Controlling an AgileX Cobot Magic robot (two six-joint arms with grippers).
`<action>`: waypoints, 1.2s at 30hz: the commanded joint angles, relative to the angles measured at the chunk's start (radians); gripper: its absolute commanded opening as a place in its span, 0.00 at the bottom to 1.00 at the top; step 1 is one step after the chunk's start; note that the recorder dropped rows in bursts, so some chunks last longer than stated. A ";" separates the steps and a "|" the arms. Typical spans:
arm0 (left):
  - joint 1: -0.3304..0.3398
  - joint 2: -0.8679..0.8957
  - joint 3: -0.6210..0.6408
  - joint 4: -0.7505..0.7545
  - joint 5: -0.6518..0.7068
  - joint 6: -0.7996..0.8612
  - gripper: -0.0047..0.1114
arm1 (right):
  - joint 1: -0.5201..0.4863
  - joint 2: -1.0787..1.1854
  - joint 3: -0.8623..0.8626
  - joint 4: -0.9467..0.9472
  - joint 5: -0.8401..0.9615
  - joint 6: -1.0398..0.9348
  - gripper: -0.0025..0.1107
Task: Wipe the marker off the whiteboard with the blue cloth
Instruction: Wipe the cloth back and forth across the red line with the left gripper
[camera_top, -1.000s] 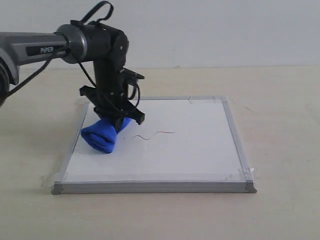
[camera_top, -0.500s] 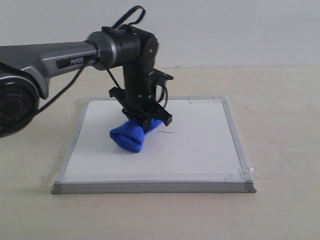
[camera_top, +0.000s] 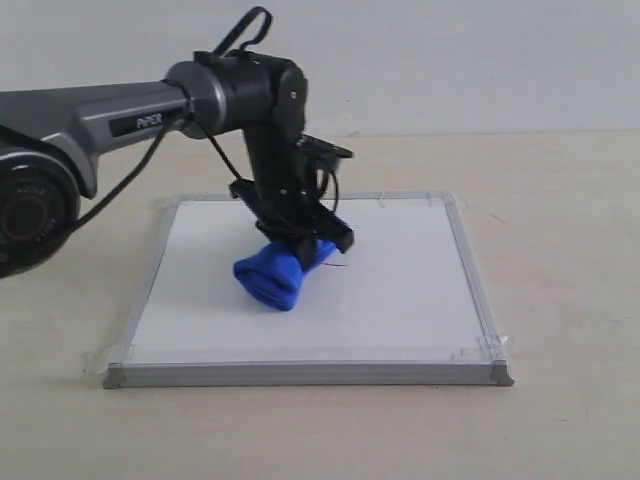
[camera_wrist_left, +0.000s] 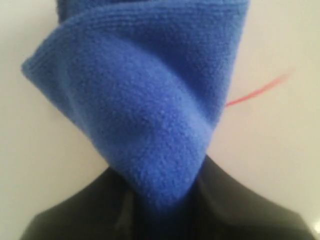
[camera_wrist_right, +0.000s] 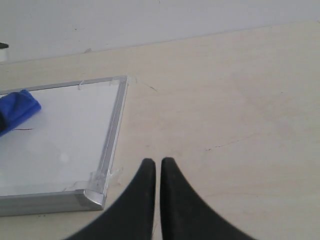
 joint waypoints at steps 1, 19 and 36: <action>-0.121 0.042 -0.007 -0.122 -0.046 0.083 0.08 | 0.002 -0.004 -0.001 0.000 -0.001 -0.006 0.02; 0.101 0.108 -0.132 0.025 0.007 -0.183 0.08 | 0.002 -0.004 -0.001 0.000 -0.001 -0.006 0.02; -0.150 0.108 -0.134 0.147 -0.019 -0.087 0.08 | 0.002 -0.004 -0.001 0.000 -0.006 -0.006 0.02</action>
